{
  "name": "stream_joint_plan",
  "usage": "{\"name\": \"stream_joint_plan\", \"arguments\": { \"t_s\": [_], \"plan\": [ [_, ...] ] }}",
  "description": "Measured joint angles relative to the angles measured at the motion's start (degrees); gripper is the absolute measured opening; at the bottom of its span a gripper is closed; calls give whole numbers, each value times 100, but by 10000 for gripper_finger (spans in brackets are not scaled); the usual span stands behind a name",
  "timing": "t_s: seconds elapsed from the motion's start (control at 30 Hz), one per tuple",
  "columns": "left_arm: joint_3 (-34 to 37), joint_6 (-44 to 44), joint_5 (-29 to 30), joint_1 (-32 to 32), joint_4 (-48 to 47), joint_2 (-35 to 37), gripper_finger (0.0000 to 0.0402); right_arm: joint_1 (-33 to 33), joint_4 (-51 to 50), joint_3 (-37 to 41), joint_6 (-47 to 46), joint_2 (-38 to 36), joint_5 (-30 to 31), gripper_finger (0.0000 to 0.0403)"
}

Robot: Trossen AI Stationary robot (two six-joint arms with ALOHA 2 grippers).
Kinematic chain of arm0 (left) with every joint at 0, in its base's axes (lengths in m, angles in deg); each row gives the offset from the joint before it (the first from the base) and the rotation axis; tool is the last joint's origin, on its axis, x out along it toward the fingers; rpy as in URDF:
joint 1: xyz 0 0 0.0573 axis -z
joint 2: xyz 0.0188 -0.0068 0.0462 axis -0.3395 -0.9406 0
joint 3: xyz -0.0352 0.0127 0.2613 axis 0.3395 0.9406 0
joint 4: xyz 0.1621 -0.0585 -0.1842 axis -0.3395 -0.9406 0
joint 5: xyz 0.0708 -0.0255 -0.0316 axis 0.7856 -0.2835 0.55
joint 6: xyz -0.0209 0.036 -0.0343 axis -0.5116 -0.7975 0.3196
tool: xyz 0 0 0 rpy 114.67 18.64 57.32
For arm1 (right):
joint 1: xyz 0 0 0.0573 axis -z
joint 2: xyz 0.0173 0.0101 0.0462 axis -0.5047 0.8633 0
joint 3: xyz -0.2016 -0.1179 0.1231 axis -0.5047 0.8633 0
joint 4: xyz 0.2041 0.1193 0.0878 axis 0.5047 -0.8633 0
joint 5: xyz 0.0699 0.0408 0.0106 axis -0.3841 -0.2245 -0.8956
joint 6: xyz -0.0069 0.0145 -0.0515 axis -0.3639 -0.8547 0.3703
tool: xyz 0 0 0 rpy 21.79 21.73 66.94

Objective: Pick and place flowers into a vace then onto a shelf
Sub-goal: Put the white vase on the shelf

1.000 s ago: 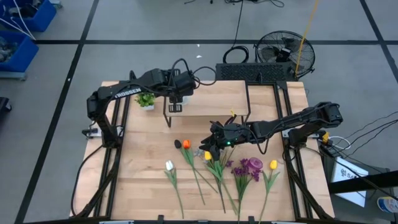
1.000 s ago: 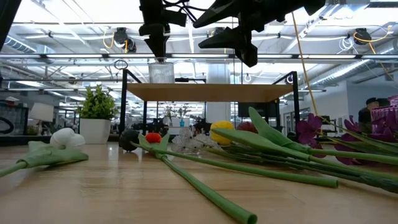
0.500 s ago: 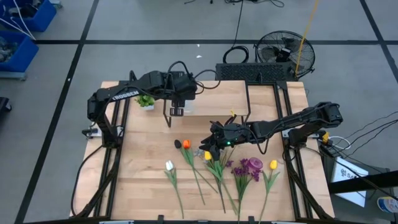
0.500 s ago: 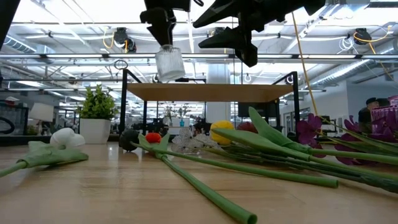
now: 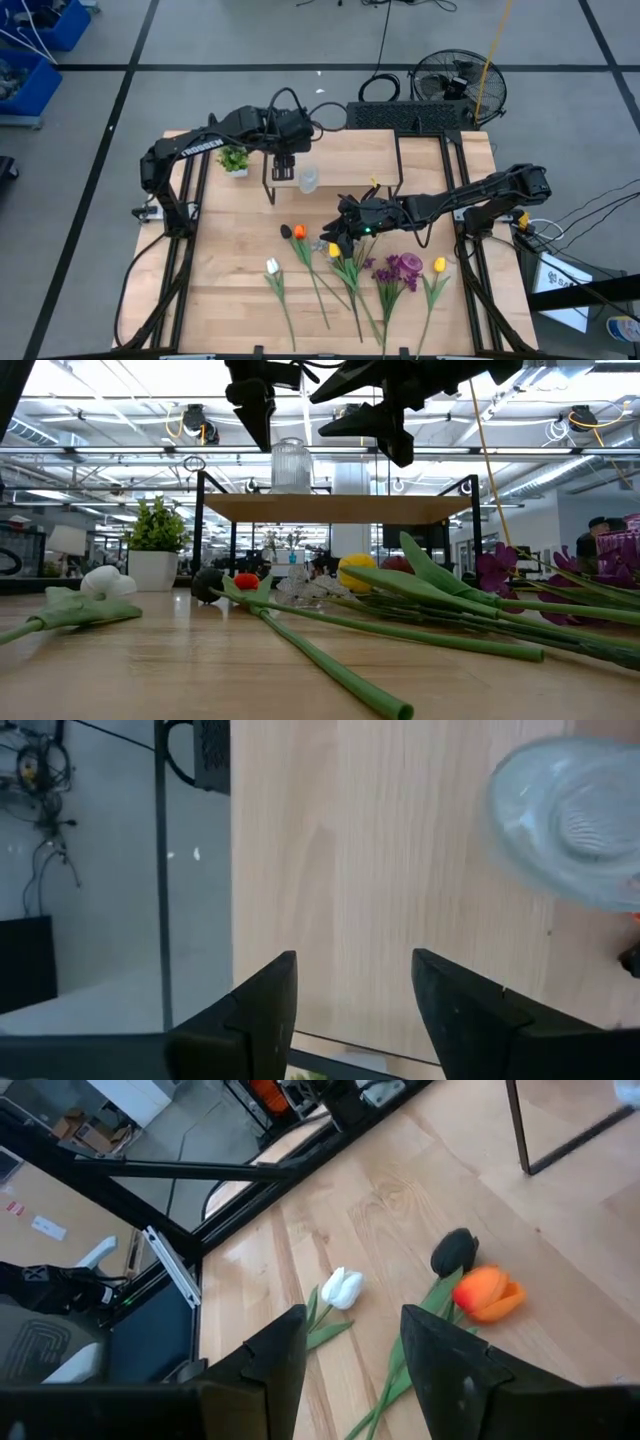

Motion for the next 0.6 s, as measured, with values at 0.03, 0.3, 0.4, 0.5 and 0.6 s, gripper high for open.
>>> {"name": "stream_joint_plan", "arguments": {
  "t_s": [0.03, 0.3, 0.4, 0.5, 0.6],
  "plan": [
    [0, -4, 77, 4, 20, 0, 205, 15, 59, 0, 132, 0, 17, 155],
    [-53, -120, 500, 0, 204, 77, 205, 995, 1238, 16, 461, 571, 64, 155],
    [-227, -285, 833, 0, 183, 82, 205, 1261, 1609, -46, 422, 862, -59, 155],
    [-480, -271, 961, -2, 125, 98, 205, 1414, 1750, -44, 314, 905, -266, 155],
    [-738, -259, 959, 0, 114, 111, 205, 1398, 2036, -39, 487, 895, -72, 155]
  ]
}}
